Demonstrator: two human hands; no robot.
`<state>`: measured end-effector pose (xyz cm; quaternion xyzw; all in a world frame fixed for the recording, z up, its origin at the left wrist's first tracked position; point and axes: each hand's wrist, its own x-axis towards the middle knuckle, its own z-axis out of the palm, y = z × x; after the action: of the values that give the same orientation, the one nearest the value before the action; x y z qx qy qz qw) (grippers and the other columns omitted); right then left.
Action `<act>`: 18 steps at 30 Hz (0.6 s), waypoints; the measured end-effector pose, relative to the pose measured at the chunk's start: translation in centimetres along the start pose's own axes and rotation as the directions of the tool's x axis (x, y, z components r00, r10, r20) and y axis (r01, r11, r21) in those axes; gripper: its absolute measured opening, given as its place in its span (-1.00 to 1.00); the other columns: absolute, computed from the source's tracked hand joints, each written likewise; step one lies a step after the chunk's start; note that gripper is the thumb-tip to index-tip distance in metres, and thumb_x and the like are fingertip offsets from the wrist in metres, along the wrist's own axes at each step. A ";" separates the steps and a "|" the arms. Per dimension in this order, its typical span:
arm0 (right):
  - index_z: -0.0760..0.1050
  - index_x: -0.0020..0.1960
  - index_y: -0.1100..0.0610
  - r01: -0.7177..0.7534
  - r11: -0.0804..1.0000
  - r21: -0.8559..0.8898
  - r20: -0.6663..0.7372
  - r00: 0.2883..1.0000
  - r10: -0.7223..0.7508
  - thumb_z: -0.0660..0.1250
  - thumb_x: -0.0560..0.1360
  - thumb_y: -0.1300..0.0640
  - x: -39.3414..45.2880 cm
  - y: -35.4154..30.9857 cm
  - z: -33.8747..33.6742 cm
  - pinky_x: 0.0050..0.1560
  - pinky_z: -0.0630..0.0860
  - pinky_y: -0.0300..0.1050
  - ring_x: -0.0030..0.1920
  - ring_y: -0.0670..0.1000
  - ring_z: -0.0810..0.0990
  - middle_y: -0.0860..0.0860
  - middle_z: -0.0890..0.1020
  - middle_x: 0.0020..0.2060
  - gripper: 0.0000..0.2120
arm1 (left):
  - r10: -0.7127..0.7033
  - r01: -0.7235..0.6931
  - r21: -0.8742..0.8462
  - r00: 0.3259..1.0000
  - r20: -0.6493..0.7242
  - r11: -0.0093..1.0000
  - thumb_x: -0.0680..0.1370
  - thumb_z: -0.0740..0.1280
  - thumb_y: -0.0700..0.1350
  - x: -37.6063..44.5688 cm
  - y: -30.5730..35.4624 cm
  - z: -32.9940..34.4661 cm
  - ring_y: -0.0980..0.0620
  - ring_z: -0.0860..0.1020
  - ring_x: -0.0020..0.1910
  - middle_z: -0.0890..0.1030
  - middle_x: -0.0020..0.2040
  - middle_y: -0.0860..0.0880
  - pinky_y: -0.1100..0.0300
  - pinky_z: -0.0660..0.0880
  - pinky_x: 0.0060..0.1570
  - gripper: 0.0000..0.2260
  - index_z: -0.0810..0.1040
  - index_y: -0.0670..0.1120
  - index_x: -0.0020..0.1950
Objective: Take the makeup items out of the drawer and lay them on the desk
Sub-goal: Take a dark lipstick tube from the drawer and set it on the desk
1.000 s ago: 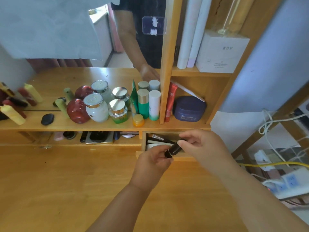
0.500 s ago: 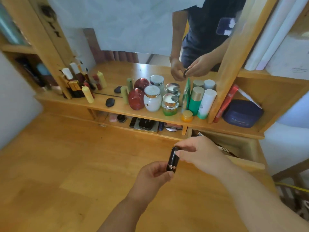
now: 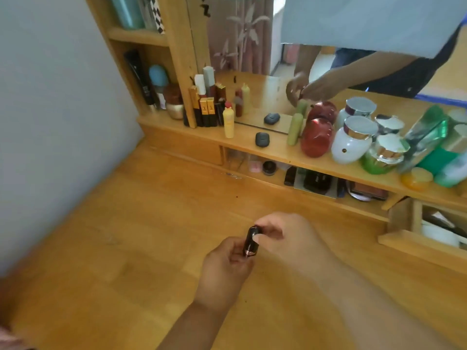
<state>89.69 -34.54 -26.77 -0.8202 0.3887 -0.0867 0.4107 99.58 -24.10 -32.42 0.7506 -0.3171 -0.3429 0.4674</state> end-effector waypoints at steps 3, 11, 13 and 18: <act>0.59 -0.01 0.00 0.045 0.999 -0.019 0.002 0.999 -0.045 0.35 0.43 0.14 1.8 -2.2 3.9 -0.06 0.53 -0.18 -0.13 -0.16 0.57 -0.12 0.65 -0.15 -0.84 | 0.056 -0.049 0.147 0.997 -0.048 0.988 0.42 0.41 -0.16 1.6 -2.6 -3.5 0.24 0.59 -0.12 0.65 -0.11 0.15 0.23 0.53 -0.05 -0.76 0.54 0.18 -0.08; 0.57 -0.03 0.04 0.081 0.995 -0.065 -0.029 0.996 -0.083 0.37 0.41 0.13 4.5 -4.8 8.9 -0.05 0.54 -0.08 -0.14 -0.11 0.61 -0.07 0.66 -0.16 -0.87 | 0.301 -0.248 0.415 0.951 -0.067 0.875 0.42 0.42 -0.12 4.6 -5.9 -8.6 0.18 0.43 0.06 0.50 0.05 0.13 0.45 0.30 0.03 -0.77 0.58 0.02 0.06; 0.56 -0.05 0.03 0.064 0.995 -0.079 -0.035 0.997 -0.067 0.38 0.42 0.13 4.5 -4.9 9.3 -0.07 0.54 -0.11 -0.16 -0.13 0.61 -0.08 0.66 -0.18 -0.88 | 0.313 -0.257 0.419 0.947 -0.068 0.871 0.41 0.42 -0.11 4.9 -6.2 -8.9 0.18 0.40 0.08 0.48 0.05 0.13 0.34 0.30 0.10 -0.77 0.60 -0.01 0.07; 0.55 -0.08 -0.03 0.040 0.996 -0.083 -0.040 0.998 -0.044 0.39 0.41 0.11 4.3 -5.0 10.0 -0.08 0.54 -0.16 -0.18 -0.17 0.60 -0.13 0.65 -0.21 -0.90 | 0.319 -0.269 0.419 0.947 -0.051 0.867 0.41 0.43 -0.10 5.0 -6.6 -9.1 0.15 0.40 0.09 0.49 0.04 0.12 0.25 0.33 0.15 -0.76 0.60 -0.02 0.06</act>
<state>100.08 -29.73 -30.27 -0.8425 0.3830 -0.0961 0.3665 110.85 -21.29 -36.63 0.7930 -0.4640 -0.1491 0.3656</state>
